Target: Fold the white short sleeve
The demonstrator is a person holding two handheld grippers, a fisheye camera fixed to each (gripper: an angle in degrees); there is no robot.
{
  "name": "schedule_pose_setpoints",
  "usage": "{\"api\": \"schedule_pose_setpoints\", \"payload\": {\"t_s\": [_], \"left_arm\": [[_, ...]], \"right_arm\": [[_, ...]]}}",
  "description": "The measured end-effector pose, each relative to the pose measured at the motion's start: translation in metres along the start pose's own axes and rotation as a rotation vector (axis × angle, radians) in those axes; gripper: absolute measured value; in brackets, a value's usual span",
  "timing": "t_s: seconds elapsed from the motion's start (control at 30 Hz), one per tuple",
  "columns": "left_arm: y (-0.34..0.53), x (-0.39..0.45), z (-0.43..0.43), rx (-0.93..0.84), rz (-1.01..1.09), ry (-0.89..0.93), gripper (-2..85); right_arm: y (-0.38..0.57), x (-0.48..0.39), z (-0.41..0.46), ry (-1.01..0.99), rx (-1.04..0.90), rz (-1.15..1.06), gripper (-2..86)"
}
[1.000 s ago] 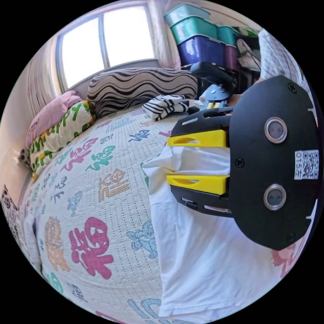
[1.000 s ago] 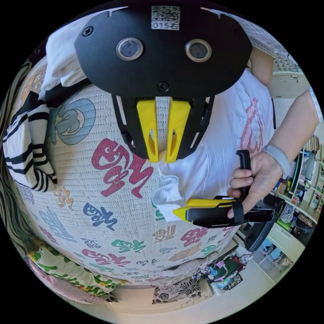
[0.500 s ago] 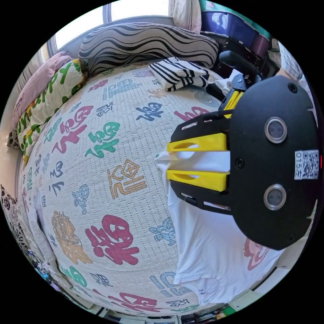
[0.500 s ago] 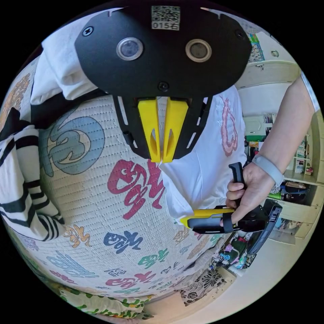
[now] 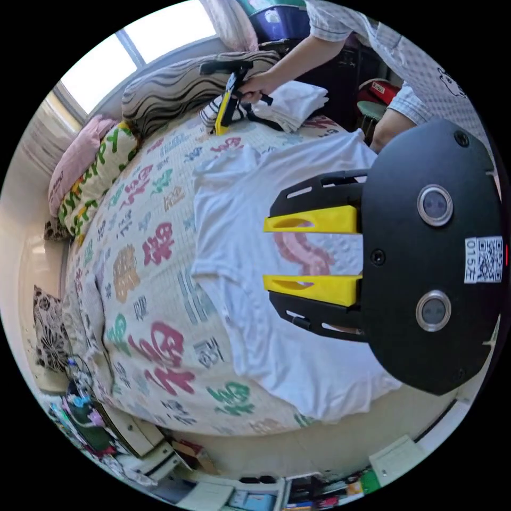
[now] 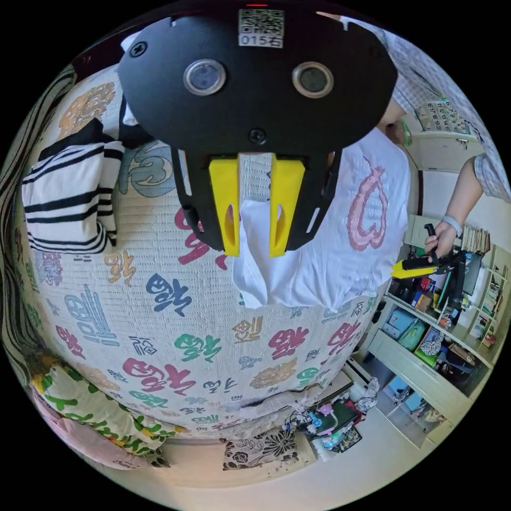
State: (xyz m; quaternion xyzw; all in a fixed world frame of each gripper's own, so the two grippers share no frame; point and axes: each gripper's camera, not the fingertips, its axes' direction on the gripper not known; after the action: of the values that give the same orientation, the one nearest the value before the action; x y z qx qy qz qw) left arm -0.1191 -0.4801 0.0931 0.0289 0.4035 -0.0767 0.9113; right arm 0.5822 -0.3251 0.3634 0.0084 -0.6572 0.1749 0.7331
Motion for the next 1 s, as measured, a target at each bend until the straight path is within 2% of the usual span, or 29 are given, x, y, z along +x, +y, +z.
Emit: {"api": "schedule_pose_setpoints", "payload": {"t_s": [0.13,0.27,0.37,0.4,0.43,0.57,0.7,0.77,0.83,0.93,1.0], "left_arm": [[0.017,-0.091,0.010,-0.031,-0.171,-0.121,11.7],[-0.002,-0.141,0.022,-0.026,-0.203,-0.148,11.6],[-0.024,-0.165,0.042,-0.028,-0.181,-0.138,10.2],[-0.029,-0.171,0.056,-0.077,-0.167,-0.152,8.5],[-0.032,-0.177,0.069,-0.133,-0.161,-0.186,6.4],[-0.027,-0.185,0.075,-0.150,-0.172,-0.191,6.6],[-0.010,-0.171,0.044,-0.047,-0.122,-0.205,8.0],[-0.009,-0.154,0.029,0.013,-0.080,-0.144,8.1],[-0.019,-0.117,0.017,0.040,-0.012,-0.022,8.4],[-0.045,-0.058,0.016,0.068,0.047,0.146,9.0],[-0.068,-0.017,0.027,0.047,0.070,0.256,10.0]], "right_arm": [[-0.057,-0.085,0.054,-0.051,-0.081,-0.151,9.6],[-0.120,-0.136,0.108,0.008,-0.151,-0.211,11.5],[-0.159,-0.162,0.162,0.107,-0.305,-0.249,10.4],[-0.165,-0.168,0.185,0.176,-0.407,-0.262,7.3],[-0.170,-0.173,0.194,0.216,-0.422,-0.266,5.2],[-0.175,-0.168,0.193,0.200,-0.383,-0.175,3.7],[-0.137,-0.145,0.134,0.038,-0.168,-0.069,4.2],[-0.105,-0.133,0.098,0.031,-0.070,-0.037,4.5],[-0.056,-0.113,0.059,0.156,0.013,-0.002,5.2],[-0.011,-0.073,0.039,0.286,0.008,0.068,6.2],[0.004,-0.042,0.041,0.273,-0.024,0.123,7.0]]}}
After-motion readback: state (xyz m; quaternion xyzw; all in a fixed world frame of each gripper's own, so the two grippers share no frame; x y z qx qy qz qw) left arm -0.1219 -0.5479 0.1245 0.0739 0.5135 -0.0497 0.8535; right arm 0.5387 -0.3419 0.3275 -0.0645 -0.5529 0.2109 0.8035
